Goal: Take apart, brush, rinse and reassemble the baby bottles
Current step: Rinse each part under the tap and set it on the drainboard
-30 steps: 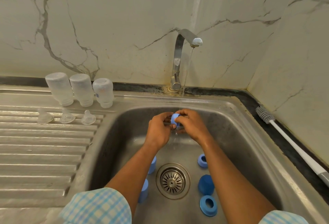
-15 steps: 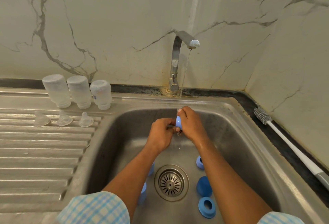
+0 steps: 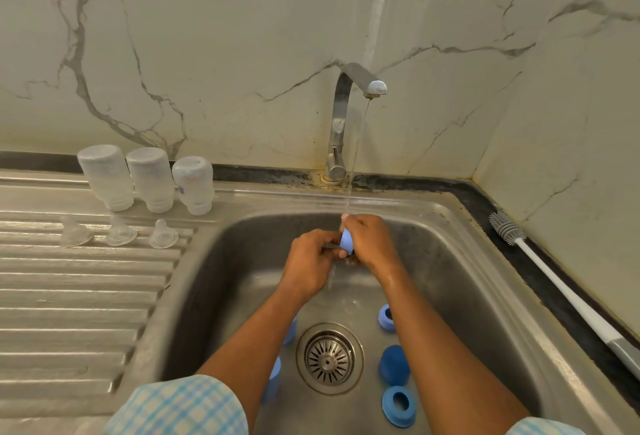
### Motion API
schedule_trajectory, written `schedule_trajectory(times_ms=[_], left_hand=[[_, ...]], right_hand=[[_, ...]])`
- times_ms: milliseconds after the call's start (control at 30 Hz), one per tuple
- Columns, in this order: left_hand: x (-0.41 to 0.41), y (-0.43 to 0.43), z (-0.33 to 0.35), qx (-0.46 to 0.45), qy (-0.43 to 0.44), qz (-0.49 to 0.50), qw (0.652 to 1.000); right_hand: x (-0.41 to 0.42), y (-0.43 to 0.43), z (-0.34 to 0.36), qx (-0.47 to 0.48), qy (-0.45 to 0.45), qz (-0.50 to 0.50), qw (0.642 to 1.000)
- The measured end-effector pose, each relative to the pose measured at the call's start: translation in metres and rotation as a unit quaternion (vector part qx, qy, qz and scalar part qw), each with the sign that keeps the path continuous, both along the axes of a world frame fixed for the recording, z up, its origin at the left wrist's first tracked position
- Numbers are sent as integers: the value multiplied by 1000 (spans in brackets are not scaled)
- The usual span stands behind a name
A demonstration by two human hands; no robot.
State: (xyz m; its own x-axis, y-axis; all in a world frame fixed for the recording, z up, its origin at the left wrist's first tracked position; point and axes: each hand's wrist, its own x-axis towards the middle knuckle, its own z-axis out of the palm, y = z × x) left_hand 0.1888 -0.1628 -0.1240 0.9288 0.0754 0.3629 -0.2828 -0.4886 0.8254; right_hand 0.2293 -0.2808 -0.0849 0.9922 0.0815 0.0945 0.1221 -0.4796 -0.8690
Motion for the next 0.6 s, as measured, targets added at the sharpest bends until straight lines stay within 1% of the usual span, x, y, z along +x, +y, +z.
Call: schedule_trajectory(times_ms=[67, 100, 200, 300, 400, 500, 533, 600], left_hand=[[4, 6, -5, -1, 9, 48, 999], [4, 8, -5, -4, 20, 64, 998], [3, 4, 0, -34, 58, 47, 997], [1, -3, 5, -64, 88, 20, 994], [3, 0, 3, -83, 78, 25, 993], [-2, -1, 7, -78, 67, -28, 994], [-4, -3, 9, -73, 63, -38, 995], [-6, -2, 10, -75, 56, -41, 995]], right_hand=[[-6, 0, 3, 52, 43, 32, 997], [-7, 1, 3, 61, 50, 53, 995], [-7, 0, 0, 69, 22, 83, 994], [-5, -4, -4, 64, 13, 73, 995], [-9, -3, -3, 29, 0, 61, 998], [-4, -3, 0, 12, -48, 7, 999], [-2, -4, 0, 16, -50, -1, 999], [-1, -5, 1, 30, -21, 7, 999]])
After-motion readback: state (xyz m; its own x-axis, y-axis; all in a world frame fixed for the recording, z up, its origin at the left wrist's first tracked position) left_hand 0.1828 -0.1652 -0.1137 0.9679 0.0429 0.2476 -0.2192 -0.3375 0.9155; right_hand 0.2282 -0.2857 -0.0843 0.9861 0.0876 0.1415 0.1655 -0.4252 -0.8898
